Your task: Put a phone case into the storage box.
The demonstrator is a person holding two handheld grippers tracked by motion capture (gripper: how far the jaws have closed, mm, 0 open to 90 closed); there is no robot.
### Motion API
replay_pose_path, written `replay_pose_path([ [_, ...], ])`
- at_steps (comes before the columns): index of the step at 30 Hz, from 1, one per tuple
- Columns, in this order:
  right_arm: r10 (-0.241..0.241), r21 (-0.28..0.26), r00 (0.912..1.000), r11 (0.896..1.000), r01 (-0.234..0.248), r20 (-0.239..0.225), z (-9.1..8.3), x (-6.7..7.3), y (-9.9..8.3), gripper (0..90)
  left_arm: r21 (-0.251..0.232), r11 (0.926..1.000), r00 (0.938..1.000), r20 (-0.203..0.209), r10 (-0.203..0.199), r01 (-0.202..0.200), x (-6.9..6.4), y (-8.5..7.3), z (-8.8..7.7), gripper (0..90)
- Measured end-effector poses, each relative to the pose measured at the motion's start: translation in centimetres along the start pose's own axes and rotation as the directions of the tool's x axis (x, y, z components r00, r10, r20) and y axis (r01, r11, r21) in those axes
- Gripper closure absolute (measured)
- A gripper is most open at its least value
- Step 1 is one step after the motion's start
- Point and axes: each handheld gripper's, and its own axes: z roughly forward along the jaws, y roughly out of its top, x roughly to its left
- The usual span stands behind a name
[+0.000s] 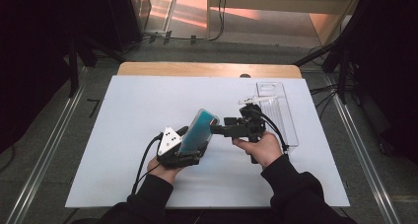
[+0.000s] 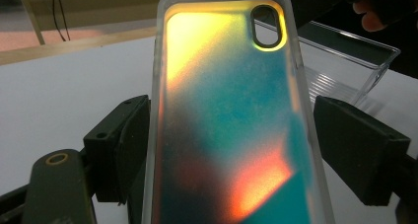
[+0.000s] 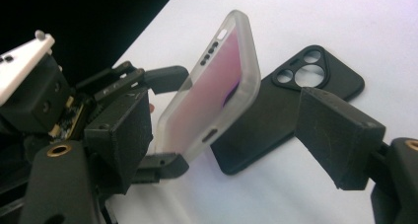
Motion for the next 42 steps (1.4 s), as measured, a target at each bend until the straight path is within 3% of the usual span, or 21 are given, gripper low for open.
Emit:
replay_pose_path([
  [8, 0.027, 0.011, 0.9994, 1.0, -0.027, -0.02, 1.0, -0.2, 0.5, 22.2, -0.02, 0.9997, 0.9999, -0.001, 0.012, -0.012, -0.2, -0.2, 0.1, 16.8],
  [16, 0.075, 0.041, 0.9964, 0.996, -0.073, -0.04, 2.3, -0.4, 0.8, 31.4, -0.039, 0.9992, 1.0, -0.002, 0.003, -0.003, -0.8, -0.5, 0.2, 16.9],
  [19, 0.101, 0.049, 0.9937, 0.994, -0.098, -0.05, 2.5, -0.5, 0.9, 38.5, -0.04, 0.9991, 0.9999, 0.002, -0.016, 0.016, -0.9, -0.6, 0.3, 16.9],
  [23, 0.171, 0.063, 0.9837, 0.984, -0.167, -0.057, 2.4, -1.0, 1.2, 53.1, -0.043, 0.9982, 0.9992, 0.006, -0.041, 0.041, -0.8, -0.6, 0.2, 16.8],
  [29, 0.213, 0.046, 0.9736, 0.977, -0.209, -0.084, 1.9, -1.4, 1.4, 74.7, -0.044, 0.9981, 0.999, -0.001, -0.044, 0.044, -0.7, -0.5, 0.2, 16.8],
  [34, 0.248, 0.047, 0.9631, 0.968, -0.245, -0.104, 1.6, -1.4, 1.5, 76.3, -0.052, 0.9979, 0.9993, -0.001, -0.038, 0.038, -0.8, -0.4, 0.2, 16.8],
  [37, 0.252, 0.047, 0.9613, 0.967, -0.249, -0.11, 1.5, -1.4, 1.5, 76.8, -0.053, 0.9978, 0.9992, 0.005, -0.039, 0.039, -0.8, -0.3, 0.2, 16.7],
  [42, 0.245, 0.043, 0.9621, 0.969, -0.241, -0.12, 1.0, -1.1, 1.7, 77.1, -0.007, 0.9988, 0.9986, 0.023, -0.048, 0.048, -0.9, 0.8, 0.1, 15.4],
])
